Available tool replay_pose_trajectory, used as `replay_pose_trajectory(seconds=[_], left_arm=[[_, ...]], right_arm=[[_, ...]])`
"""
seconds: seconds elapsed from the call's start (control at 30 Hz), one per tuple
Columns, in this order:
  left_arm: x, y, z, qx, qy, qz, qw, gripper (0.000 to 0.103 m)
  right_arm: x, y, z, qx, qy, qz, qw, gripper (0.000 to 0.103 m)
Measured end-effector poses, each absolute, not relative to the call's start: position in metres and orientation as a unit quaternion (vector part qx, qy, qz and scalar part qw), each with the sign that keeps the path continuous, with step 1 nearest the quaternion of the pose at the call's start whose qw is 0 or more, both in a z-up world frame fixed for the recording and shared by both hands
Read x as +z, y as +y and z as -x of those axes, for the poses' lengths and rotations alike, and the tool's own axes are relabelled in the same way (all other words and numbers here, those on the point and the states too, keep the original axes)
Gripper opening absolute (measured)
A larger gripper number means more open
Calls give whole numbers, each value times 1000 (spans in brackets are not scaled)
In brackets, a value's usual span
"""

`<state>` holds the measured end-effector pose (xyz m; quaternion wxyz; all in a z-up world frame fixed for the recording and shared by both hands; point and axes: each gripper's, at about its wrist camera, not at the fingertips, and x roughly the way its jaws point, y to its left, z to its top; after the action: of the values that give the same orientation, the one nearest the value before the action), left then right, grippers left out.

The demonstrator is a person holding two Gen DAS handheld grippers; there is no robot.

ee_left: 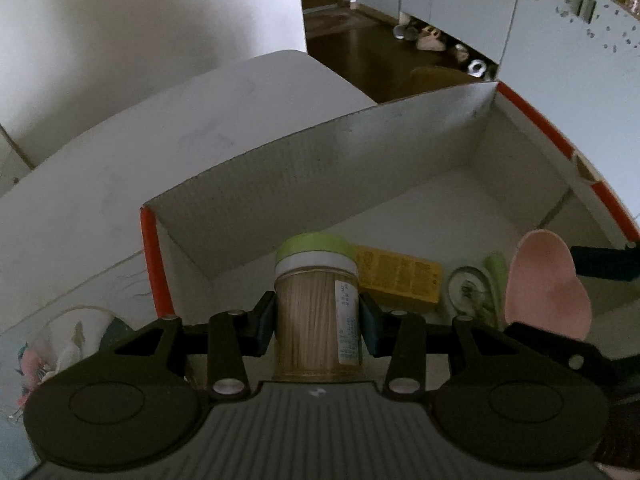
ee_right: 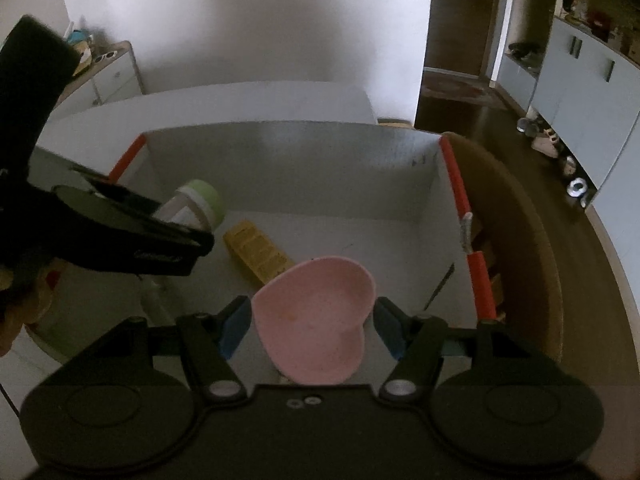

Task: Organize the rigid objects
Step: 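Carry the jar with the left tool while the right tool carries the heart dish into the red box, then open the left tool to release the jar while the right tool releases the heart dish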

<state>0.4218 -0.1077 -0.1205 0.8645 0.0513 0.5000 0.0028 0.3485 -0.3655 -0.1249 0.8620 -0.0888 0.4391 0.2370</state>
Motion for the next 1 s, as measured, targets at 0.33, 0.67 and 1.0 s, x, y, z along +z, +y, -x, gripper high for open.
replay_pose_trajectory(seconds=[0.33,0.67,1.0], left_arm=[[-130,-120,-430,0,517,-62,853,43],[-134,-123,-441,14,528,-68,847,42],[-130,-121,-442,26,531,-67,844,43]], right_arm=[[-142,-357,-355,239,461,114,847,66],[-149,-354,-357,237,481,116,836,67],[-147,-363,-360,237,486,95,836,70]])
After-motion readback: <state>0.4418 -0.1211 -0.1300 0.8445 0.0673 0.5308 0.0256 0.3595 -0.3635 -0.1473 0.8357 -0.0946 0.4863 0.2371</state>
